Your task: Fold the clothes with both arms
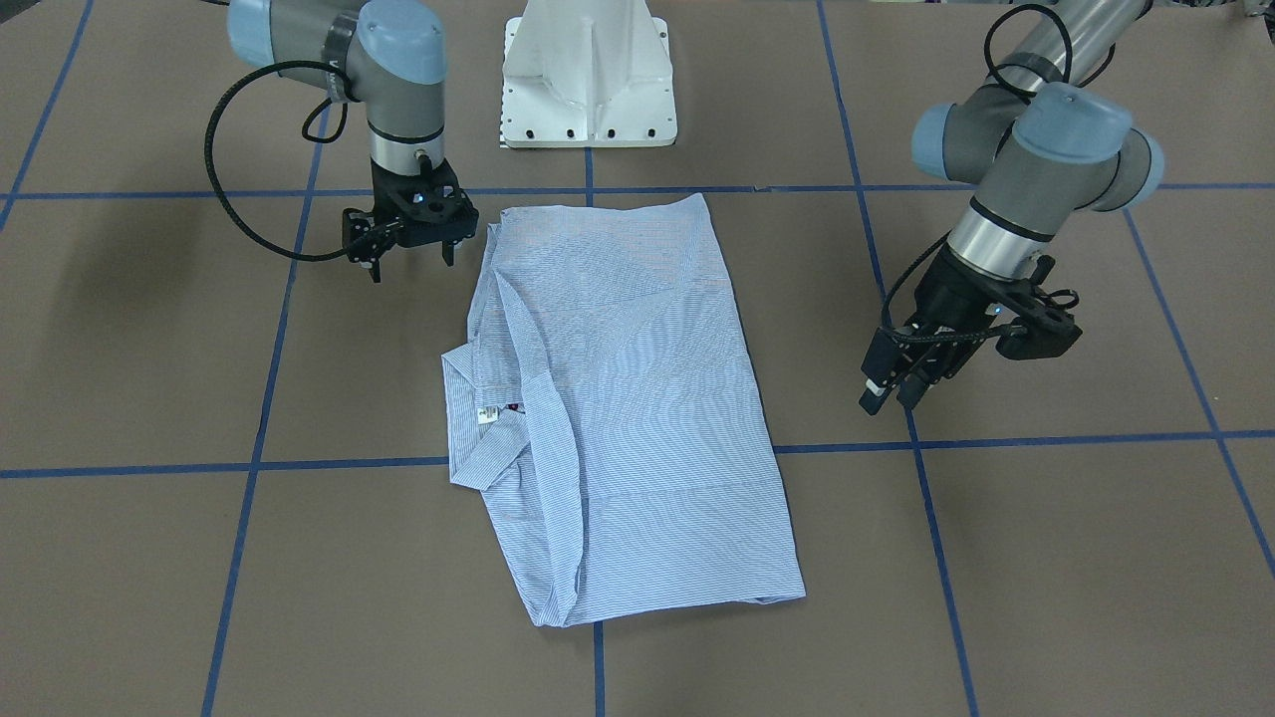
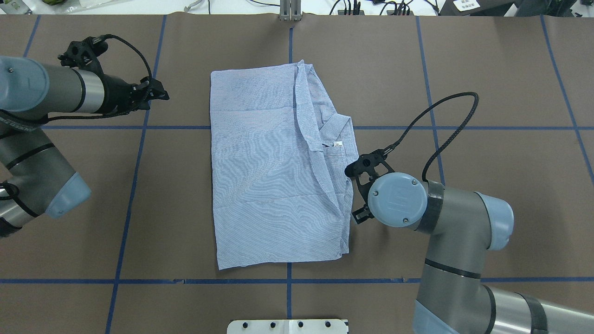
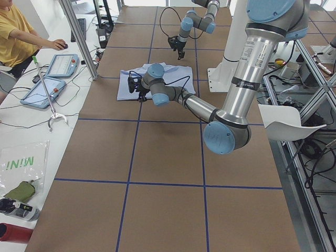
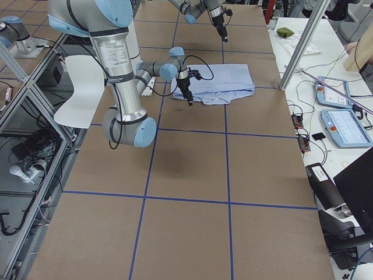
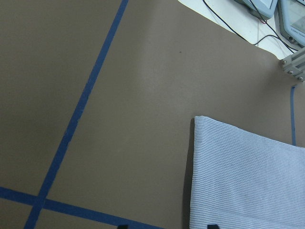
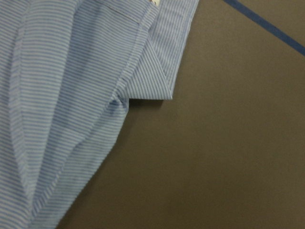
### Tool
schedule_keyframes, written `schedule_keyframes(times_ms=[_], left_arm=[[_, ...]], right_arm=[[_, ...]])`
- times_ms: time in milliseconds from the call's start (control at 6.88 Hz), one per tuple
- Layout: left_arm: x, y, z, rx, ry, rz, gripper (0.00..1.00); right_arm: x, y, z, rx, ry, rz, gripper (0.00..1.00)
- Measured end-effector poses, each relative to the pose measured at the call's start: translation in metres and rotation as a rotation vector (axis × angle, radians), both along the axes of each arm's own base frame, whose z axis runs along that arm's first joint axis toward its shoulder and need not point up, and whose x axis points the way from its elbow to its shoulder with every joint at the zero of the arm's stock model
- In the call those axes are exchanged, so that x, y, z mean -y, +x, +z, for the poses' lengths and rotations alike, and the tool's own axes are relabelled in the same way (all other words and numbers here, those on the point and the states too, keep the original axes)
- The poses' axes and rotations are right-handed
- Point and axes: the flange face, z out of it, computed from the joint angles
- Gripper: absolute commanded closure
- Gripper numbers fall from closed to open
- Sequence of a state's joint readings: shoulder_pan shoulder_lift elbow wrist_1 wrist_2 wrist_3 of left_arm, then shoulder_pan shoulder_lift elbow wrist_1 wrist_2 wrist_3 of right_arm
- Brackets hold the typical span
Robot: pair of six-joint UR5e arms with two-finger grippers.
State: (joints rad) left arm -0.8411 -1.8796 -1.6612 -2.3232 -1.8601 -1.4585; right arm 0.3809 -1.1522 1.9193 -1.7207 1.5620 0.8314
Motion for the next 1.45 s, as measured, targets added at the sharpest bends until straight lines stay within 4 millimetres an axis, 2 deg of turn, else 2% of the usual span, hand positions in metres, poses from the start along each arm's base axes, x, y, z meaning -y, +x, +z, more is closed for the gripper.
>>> schedule_keyframes(times_ms=[291,582,872,1163,1309,1454], left_arm=[[-0.015,-0.013,0.005,-0.006,-0.002,0.021,0.37],[-0.028,-0.024,0.011,-0.004,-0.005,0.029,0.37],[-0.030,-0.025,0.012,-0.002,-0.006,0.030,0.36],[-0.030,-0.025,0.012,-0.003,-0.006,0.030,0.36],[-0.031,-0.025,0.012,-0.004,-0.006,0.030,0.36],[-0.031,-0.025,0.011,-0.005,-0.005,0.031,0.36]], right_arm=[[0.023,-0.030,-0.035,0.026,0.008,0.023,0.00],[0.039,-0.064,-0.056,0.024,0.004,0.037,0.00],[0.046,-0.078,-0.053,0.003,0.000,0.043,0.00],[0.047,-0.083,-0.043,-0.020,-0.003,0.041,0.00],[0.049,-0.080,-0.037,-0.030,-0.002,0.041,0.00],[0.056,-0.068,-0.029,-0.042,0.005,0.040,0.00]])
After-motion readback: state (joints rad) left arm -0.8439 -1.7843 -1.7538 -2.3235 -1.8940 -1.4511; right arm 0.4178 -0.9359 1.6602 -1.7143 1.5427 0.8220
